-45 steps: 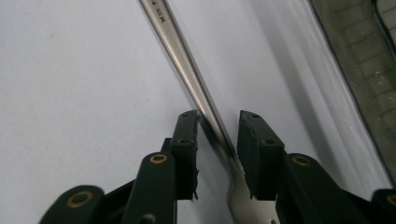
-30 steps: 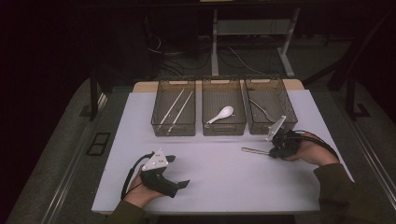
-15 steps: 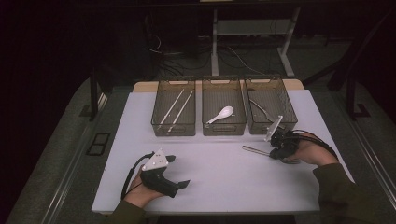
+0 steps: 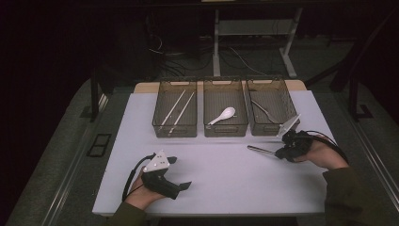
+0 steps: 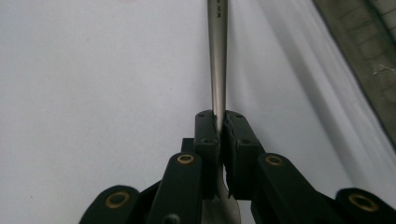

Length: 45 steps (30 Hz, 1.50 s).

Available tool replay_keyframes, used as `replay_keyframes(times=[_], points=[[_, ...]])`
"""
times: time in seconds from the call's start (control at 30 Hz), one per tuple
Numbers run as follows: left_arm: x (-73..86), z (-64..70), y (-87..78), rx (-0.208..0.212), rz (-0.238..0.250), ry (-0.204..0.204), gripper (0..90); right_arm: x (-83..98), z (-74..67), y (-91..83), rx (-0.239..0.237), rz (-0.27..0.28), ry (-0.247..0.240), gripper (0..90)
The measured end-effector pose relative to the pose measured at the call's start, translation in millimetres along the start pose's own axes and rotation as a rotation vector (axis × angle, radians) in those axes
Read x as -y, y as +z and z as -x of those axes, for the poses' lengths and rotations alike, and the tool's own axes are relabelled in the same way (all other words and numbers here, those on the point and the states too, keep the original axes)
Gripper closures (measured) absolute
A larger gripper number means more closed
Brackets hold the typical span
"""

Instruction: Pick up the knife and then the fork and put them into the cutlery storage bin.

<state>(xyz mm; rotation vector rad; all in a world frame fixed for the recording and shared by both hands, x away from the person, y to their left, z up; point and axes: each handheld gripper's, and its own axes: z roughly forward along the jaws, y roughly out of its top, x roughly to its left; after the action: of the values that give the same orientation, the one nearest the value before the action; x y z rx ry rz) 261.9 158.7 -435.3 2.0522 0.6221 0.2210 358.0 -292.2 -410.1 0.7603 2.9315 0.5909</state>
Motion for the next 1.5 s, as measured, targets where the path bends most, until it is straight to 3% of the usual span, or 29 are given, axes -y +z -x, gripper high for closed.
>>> replay_keyframes(times=[0.23, 0.73, 0.87, 1.17, 1.5], points=[[0.0, -0.1, 0.0, 0.000, -0.001, 0.001, 0.0, 7.2, 2.4, -13.0, 0.011, 0.083, 0.030, 84.4], [0.0, 0.3, 0.2, 0.000, 0.003, 0.000, 0.0, 29.7, 9.5, -54.6, 0.001, 0.357, 0.115, 84.4], [0.1, 0.2, 0.3, 0.000, 0.003, 0.000, 0.0, 33.6, 11.1, -63.2, 0.026, 0.415, 0.136, 84.4], [-0.2, 0.2, 0.5, 0.000, 0.001, 0.004, 0.0, 36.6, 14.6, -75.9, 0.102, 0.489, 0.208, 84.4], [-0.5, 0.1, 0.5, 0.002, 0.002, -0.001, 0.0, 29.5, 28.2, -85.8, 0.192, 0.524, 0.311, 84.3]])
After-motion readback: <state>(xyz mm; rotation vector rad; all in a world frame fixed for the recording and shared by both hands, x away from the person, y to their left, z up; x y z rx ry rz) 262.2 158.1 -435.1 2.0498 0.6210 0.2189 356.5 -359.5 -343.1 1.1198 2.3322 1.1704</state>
